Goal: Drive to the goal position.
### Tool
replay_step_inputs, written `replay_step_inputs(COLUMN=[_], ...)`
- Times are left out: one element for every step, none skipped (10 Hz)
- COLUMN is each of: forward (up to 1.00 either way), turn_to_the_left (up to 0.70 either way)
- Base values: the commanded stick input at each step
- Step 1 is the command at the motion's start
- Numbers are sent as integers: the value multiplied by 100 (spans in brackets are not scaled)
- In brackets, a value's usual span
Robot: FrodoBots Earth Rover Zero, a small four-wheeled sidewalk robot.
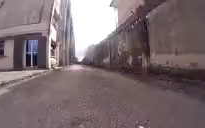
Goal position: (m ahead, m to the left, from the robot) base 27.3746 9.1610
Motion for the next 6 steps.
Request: replay_step_inputs(forward=[100, 100, 100, 100, 100, 100], turn_to_the_left=[0, 0, 0, 27, 24, 8])
